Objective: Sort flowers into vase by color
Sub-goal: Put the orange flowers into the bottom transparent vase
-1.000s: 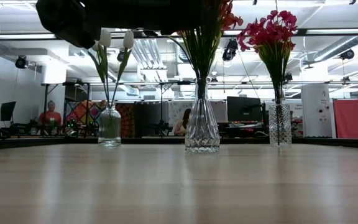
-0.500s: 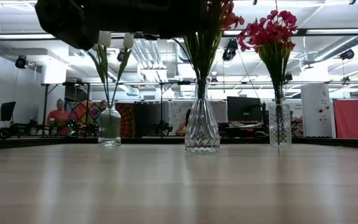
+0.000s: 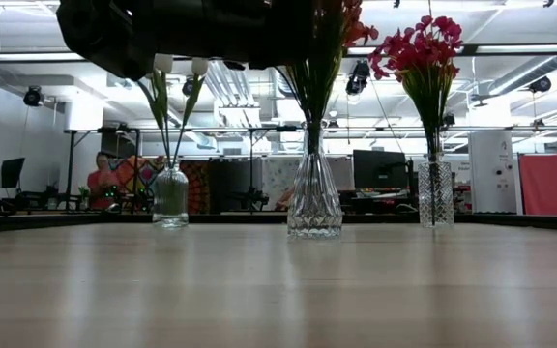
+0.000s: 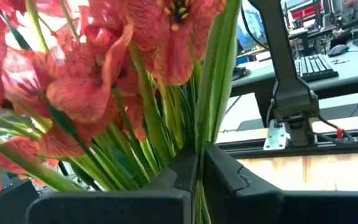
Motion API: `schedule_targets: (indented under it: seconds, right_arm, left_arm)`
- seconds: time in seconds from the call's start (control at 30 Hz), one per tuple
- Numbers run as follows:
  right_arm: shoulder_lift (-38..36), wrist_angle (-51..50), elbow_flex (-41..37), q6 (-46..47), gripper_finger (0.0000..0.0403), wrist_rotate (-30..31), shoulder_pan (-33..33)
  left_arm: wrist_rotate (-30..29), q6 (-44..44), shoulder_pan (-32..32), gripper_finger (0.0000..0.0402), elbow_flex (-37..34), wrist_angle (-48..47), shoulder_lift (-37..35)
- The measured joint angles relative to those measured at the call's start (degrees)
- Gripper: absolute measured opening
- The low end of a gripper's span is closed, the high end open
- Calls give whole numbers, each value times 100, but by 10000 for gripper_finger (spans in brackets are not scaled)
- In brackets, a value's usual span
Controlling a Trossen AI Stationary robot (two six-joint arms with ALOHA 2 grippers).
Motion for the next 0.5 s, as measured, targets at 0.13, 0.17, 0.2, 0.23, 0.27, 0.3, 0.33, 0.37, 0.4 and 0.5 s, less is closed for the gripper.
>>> schedule_targets:
  seconds: [0.13,0.17,0.2,0.23,0.27,0.3,0.33,0.37,0.4,0.5]
  right_arm:
    - [0,22,0,-160,366,7,-2]
    - [0,22,0,-222,366,5,-2]
    - [0,18,0,-272,366,5,-2]
    - [0,18,-2,-294,366,6,-2]
    - [0,13,-2,-294,366,-4,-2]
    - [0,9,-2,-297,366,-65,-2]
    - [-3,8,-2,-311,366,-161,-2]
    - [-12,3,-2,-312,366,-232,-2]
    - [-22,-1,-4,-328,366,-249,-2]
    - [-79,-22,-11,-381,366,-249,0]
  left_arm:
    - [-2,-62,7,1,0,-18,0]
    - [-2,-60,7,1,0,-10,0]
    - [-2,-62,7,1,0,-8,0]
    - [-2,-60,7,1,0,-6,0]
    - [-2,-42,7,2,0,-4,0]
    - [-2,3,7,3,0,-3,0]
    - [-2,42,7,6,0,-1,0]
    - [-2,55,7,10,0,0,0]
    - [-2,61,7,16,0,1,0]
    - [-2,69,7,38,-4,9,-2]
